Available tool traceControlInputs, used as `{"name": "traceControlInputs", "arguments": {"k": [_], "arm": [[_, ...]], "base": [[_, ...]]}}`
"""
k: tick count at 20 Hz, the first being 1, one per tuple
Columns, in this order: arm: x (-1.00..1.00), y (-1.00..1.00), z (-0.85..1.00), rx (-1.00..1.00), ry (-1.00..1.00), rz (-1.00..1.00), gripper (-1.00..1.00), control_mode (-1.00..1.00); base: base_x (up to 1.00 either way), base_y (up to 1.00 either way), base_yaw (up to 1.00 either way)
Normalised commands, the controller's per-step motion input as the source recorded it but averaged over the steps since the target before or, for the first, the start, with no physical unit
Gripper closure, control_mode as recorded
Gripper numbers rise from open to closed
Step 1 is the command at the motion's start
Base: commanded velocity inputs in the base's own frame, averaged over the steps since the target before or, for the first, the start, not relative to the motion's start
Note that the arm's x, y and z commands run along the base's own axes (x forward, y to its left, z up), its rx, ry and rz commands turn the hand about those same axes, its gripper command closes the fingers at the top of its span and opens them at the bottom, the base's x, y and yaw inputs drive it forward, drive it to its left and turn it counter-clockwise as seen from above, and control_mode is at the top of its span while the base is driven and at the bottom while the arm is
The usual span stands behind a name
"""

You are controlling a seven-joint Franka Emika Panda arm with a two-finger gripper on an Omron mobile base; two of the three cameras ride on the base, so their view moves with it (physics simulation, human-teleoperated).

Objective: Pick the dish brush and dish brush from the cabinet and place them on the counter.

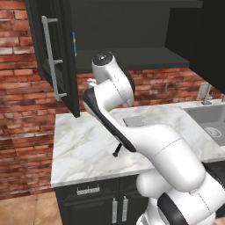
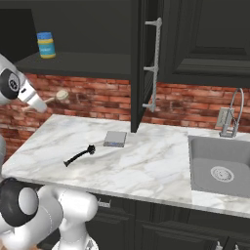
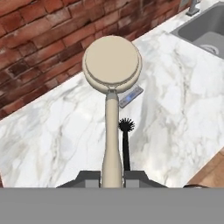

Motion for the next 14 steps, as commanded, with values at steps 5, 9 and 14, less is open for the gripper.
{"name": "traceControlInputs", "arguments": {"k": [5, 9, 14], "arm": [[0.00, -0.04, -0.31, 0.00, 0.00, -0.02, 1.00, -1.00], [0.00, 0.00, -0.26, 0.02, -0.01, 0.00, 1.00, -1.00], [0.01, 0.01, -0.28, 0.02, 0.00, 0.00, 1.00, -1.00]], "base": [[0.00, 0.00, 0.00], [0.00, 0.00, 0.00], [0.00, 0.00, 0.00]]}}
